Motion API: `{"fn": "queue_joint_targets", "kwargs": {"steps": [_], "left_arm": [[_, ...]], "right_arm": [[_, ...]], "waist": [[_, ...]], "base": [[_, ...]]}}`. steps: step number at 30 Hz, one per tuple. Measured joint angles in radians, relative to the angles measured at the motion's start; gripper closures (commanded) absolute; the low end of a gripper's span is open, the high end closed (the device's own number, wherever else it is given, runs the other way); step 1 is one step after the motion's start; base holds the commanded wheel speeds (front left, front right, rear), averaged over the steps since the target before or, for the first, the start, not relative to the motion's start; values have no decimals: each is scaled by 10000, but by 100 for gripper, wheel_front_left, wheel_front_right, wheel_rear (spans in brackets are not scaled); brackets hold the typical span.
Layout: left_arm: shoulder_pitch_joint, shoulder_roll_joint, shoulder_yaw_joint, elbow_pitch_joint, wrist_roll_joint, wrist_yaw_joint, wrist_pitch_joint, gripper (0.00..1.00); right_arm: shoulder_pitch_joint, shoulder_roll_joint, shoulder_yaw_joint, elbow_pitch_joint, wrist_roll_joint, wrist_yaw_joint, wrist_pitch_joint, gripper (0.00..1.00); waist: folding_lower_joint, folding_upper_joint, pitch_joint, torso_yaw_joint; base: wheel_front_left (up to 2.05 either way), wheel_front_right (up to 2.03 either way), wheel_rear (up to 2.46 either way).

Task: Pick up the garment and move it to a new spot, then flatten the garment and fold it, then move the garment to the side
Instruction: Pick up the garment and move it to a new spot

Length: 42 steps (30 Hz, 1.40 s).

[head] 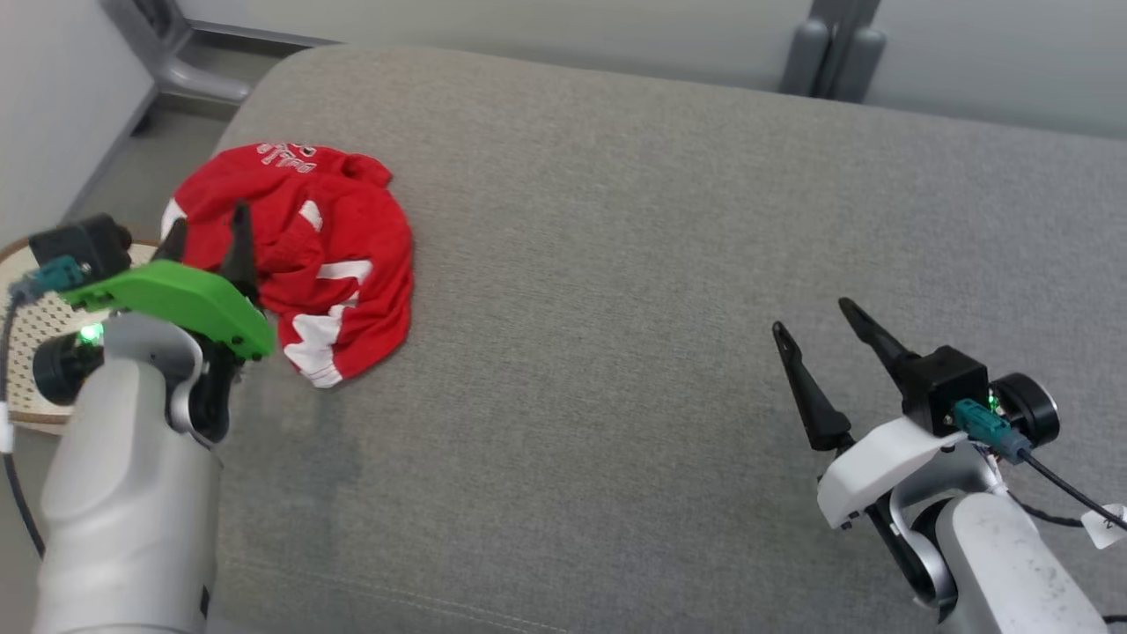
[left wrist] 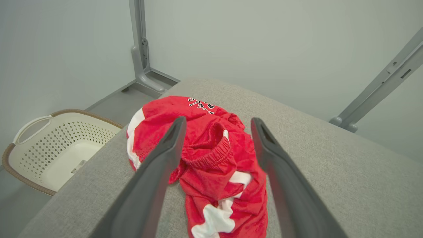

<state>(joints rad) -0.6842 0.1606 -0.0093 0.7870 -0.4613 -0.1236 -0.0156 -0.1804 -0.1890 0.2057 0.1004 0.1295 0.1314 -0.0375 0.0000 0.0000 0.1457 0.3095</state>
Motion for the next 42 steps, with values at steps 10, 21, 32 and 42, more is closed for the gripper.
{"fn": "queue_joint_targets", "kwargs": {"steps": [10, 21, 32, 42], "left_arm": [[-1987, 1087, 228, 1735, -311, 105, 1022, 0], [-2619, 1557, 351, 3070, -587, 1152, 3051, 100], [-3070, 1889, -600, 853, -121, 119, 1985, 100], [-3312, 451, -2125, -2334, -573, -56, 2449, 100]], "right_arm": [[-508, -568, 71, -1413, -92, 0, 533, 0], [-388, -422, -267, -1718, -190, 0, 537, 0], [-224, 251, 25, -631, 107, 0, -148, 0], [386, 807, 29, 182, 291, 0, -671, 0]], "waist": [[0, 0, 1762, -1293], [1, 0, 3049, -2468], [1, 0, 2015, -2683], [-1, 0, 131, -3042]], "base": [[0, 0, 0], [0, 0, 0], [0, 0, 0], [0, 0, 0]]}}
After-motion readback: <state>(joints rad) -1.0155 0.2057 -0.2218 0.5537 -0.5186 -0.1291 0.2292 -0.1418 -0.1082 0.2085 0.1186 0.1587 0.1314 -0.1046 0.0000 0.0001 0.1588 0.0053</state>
